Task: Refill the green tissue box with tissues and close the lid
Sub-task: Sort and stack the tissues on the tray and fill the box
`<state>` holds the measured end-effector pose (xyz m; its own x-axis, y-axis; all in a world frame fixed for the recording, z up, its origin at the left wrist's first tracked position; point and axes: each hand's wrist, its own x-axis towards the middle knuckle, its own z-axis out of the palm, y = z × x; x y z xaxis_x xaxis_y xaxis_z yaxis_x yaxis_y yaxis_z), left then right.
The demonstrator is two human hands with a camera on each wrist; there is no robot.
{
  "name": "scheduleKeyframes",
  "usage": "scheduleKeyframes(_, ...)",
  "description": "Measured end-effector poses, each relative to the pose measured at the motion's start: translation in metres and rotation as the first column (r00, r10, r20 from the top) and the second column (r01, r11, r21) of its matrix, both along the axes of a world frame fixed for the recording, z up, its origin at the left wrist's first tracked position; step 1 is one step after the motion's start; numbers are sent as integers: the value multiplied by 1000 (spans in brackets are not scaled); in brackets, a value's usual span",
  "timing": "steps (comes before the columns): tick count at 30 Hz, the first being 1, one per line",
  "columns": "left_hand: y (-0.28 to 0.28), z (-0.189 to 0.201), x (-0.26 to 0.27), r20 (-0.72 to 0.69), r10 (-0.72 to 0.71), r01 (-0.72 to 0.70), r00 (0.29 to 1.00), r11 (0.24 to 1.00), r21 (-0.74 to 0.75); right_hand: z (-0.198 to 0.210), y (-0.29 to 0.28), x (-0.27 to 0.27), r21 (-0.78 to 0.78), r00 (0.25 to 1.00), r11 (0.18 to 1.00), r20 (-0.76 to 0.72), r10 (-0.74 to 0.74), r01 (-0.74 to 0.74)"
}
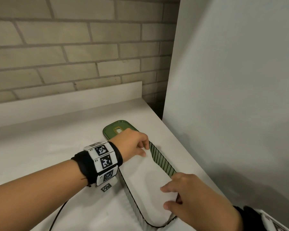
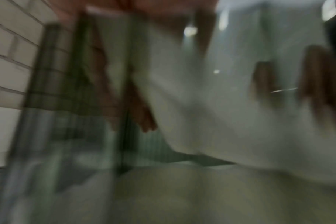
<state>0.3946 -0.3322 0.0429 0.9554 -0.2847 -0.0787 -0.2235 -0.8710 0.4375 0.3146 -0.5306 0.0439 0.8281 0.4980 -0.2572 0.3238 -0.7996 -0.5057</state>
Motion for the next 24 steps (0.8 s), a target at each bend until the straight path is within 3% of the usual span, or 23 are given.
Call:
scheduleKeyframes(6,-5,9,-1,-44,-36,41,998,992,116,7,6,-5,-83,999,996,-22,26,-27)
scheduleKeyframes(9,-6,21,-4,13,-69,64,998,967,246,9,8,-2,-102,998,993,-29,58,-61)
scheduleKeyframes(11,-7,28,-9,16,-76,69,997,965,254,9,8,3,-104,996,991,-17,84,-85)
scheduleKeyframes(17,-20,28,-28,-143,-205,242,968,912,330,13,2,11,-28,994,993,21,111,-111)
scheduleKeyframes(21,-23,25,-27,-154,-202,246,967,896,370,14,2,10,-17,997,998,-55,61,-62)
scheduleKeyframes(24,-27,18,-27,-219,-191,274,957,845,459,14,3,4,-14,1000,1000,-19,19,-20)
